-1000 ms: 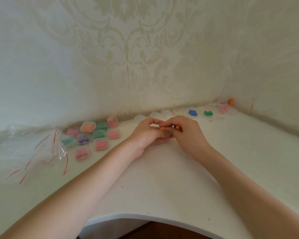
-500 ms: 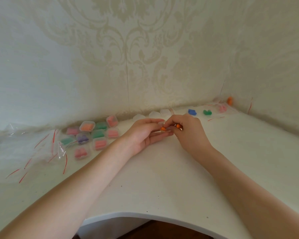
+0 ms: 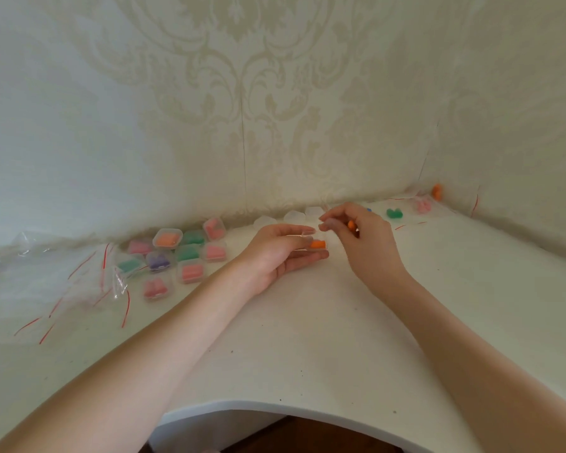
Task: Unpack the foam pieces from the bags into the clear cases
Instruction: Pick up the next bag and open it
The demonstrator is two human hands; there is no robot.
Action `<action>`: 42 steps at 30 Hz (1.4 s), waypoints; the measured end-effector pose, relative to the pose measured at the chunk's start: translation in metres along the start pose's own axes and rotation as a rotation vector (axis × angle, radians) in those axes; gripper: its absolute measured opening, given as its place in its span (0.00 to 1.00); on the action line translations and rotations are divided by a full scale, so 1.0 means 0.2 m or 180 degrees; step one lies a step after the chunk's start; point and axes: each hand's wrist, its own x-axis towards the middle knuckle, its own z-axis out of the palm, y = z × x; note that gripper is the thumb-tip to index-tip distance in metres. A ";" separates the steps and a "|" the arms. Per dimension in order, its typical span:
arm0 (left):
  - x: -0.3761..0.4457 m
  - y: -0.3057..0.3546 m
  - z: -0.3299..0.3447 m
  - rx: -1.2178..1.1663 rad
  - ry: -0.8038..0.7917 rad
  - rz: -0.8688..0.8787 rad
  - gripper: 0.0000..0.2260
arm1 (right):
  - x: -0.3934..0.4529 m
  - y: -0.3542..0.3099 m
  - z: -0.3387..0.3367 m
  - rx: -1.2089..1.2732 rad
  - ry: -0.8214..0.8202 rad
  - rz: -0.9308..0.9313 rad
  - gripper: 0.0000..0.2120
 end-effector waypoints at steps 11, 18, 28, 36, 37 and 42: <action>0.01 -0.03 0.02 0.0530 0.0085 0.0137 0.11 | 0.00 0.00 0.03 -0.0524 -0.0495 -0.0093 0.22; 0.01 -0.03 0.01 0.0545 0.0068 0.0173 0.12 | 0.00 0.00 -0.01 -0.0382 -0.0170 -0.0268 0.04; 0.01 -0.02 0.01 0.0503 -0.0090 0.0166 0.08 | 0.01 0.05 0.00 -0.1307 -0.0225 -0.0244 0.07; 0.02 -0.01 0.01 0.0073 0.0124 0.0040 0.09 | 0.02 0.04 0.00 -0.1127 0.0516 -0.0114 0.14; 0.02 -0.01 0.01 0.0022 0.0147 0.0035 0.09 | 0.02 0.03 -0.01 -0.0891 0.0546 0.0089 0.14; 0.03 -0.01 0.02 -0.0151 0.0230 -0.0033 0.09 | -0.01 -0.01 0.01 0.0270 0.0290 0.0496 0.13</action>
